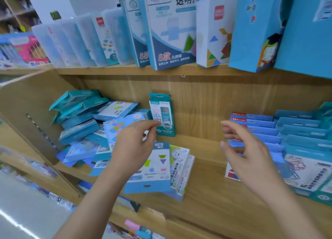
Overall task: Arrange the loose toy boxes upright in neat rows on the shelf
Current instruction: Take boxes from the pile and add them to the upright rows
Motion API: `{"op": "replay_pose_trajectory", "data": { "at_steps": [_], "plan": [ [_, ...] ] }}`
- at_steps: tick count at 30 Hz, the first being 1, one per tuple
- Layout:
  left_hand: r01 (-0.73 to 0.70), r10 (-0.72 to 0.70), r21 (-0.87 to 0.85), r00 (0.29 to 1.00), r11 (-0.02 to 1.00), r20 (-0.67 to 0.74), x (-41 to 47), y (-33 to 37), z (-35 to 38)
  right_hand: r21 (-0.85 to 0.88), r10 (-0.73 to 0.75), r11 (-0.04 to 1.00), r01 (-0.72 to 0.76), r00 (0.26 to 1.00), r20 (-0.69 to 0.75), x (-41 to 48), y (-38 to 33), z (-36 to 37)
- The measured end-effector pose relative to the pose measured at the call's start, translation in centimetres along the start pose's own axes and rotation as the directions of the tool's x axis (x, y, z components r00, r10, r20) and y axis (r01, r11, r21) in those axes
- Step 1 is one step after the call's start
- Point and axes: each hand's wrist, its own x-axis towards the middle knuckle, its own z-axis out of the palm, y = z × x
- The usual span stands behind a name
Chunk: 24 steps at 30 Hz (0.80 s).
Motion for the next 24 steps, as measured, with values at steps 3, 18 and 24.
{"op": "replay_pose_trajectory", "data": {
  "at_steps": [3,18,24],
  "plan": [
    [-0.004,0.0,0.135,0.999,0.991,0.032,2.1,-4.0,-2.0,0.0,0.006,1.0,-0.006,0.998,0.069,1.5,-1.4,3.4],
    [0.149,-0.18,0.199,0.972,0.969,0.152,3.9,-17.7,-3.9,-0.134,0.378,0.925,-0.356,0.822,0.426,9.8,-3.4,20.9],
    [0.174,-0.17,-0.001,0.964,0.985,0.203,3.6,-17.8,-4.0,0.178,0.378,0.878,-0.445,0.872,0.311,10.0,-5.2,21.1]
  ]
}}
